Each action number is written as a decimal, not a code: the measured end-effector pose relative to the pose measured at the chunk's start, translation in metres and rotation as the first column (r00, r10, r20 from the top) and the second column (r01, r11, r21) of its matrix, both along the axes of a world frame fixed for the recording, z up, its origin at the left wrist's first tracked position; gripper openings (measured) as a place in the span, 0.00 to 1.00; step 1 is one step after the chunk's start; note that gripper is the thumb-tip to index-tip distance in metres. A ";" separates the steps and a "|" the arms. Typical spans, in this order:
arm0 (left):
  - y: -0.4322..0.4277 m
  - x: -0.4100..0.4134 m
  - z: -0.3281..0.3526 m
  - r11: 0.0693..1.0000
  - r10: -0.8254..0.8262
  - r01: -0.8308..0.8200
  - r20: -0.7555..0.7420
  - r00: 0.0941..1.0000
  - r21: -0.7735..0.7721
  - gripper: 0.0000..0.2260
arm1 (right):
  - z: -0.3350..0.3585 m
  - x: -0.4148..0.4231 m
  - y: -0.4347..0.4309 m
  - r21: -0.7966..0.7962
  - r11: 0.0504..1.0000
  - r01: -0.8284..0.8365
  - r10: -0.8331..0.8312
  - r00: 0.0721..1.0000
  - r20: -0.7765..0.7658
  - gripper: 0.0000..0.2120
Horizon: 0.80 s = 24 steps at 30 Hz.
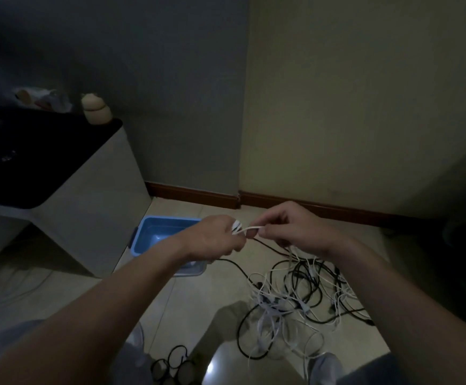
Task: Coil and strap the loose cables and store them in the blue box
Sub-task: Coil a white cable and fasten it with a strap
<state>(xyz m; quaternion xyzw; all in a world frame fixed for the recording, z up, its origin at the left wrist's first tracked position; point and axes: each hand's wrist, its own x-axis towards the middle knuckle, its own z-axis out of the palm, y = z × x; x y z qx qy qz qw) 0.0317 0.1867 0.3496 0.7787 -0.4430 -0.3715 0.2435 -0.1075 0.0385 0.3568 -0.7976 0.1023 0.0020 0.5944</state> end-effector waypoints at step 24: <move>0.003 0.003 0.013 0.872 -0.074 -0.441 -0.948 0.309 -0.212 0.15 | -0.021 0.007 0.002 0.195 0.957 0.215 -0.195 0.974 -0.115 0.06</move>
